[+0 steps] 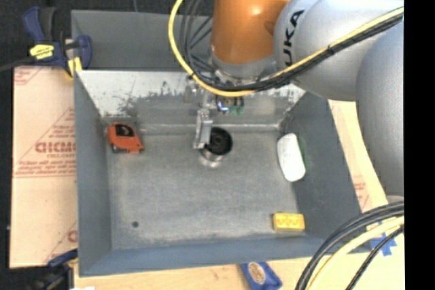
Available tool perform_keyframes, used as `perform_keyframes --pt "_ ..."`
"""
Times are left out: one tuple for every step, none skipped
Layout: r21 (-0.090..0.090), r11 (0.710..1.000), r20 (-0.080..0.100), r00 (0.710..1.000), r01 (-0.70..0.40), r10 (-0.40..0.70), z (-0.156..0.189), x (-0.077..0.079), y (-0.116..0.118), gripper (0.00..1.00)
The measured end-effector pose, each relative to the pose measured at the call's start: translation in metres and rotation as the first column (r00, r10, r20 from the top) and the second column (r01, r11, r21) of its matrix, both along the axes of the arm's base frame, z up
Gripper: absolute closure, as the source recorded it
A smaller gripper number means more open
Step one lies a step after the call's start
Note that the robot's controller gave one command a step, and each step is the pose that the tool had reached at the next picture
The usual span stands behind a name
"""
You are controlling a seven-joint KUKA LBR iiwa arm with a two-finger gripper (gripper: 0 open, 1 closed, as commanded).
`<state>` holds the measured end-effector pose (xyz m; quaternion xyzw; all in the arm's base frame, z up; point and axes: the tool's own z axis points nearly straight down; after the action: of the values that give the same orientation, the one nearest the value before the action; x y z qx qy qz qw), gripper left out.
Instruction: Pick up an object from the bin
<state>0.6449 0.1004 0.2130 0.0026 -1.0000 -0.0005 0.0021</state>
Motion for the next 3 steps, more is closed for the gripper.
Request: perform_keyframes --pt "0.001 1.000 0.009 1.000 0.002 -0.002 0.005 0.002 0.000 0.00" --pt "-0.002 0.991 0.011 0.991 -0.135 0.135 -0.041 0.000 -0.028 0.00" --pt "-0.001 0.996 0.008 0.996 -0.090 0.090 -0.066 -0.015 -0.094 0.00"
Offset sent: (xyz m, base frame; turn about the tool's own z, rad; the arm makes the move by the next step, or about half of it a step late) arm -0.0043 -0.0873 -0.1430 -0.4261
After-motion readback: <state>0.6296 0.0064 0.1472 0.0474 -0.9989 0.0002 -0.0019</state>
